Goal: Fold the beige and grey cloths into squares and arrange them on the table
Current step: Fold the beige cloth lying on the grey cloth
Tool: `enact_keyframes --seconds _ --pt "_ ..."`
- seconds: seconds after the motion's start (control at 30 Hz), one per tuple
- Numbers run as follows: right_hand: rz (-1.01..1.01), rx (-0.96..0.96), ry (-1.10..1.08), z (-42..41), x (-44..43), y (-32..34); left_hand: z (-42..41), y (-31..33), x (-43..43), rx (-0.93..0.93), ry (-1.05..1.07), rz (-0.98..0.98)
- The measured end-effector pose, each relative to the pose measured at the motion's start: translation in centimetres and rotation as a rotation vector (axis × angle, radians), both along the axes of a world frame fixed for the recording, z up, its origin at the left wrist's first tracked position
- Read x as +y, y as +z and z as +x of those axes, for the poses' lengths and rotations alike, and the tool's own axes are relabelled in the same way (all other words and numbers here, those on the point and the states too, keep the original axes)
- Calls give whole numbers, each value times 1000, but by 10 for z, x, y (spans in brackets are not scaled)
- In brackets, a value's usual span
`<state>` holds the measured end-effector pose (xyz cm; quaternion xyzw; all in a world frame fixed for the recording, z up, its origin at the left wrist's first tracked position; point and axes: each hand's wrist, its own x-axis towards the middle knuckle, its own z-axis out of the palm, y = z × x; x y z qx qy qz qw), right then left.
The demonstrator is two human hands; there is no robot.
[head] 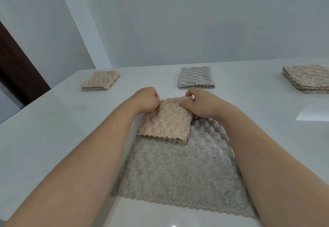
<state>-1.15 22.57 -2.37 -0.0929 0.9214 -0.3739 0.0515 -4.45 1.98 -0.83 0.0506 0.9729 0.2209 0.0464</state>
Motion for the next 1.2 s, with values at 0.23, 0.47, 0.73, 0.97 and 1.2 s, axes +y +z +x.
enact_keyframes --seconds 0.23,0.47,0.73,0.97,1.2 --pt "-162 33 30 3 3 13 -2 5 -13 50 155 485" --pt "-226 103 99 14 9 41 4 23 -2 284 204 785" --pt "-229 100 321 36 6 70 18 32 -4 670 59 559" --pt "-306 46 371 42 7 71 27 35 3 689 0 523" --pt "-192 74 332 48 11 78 34 42 11 722 -30 467"
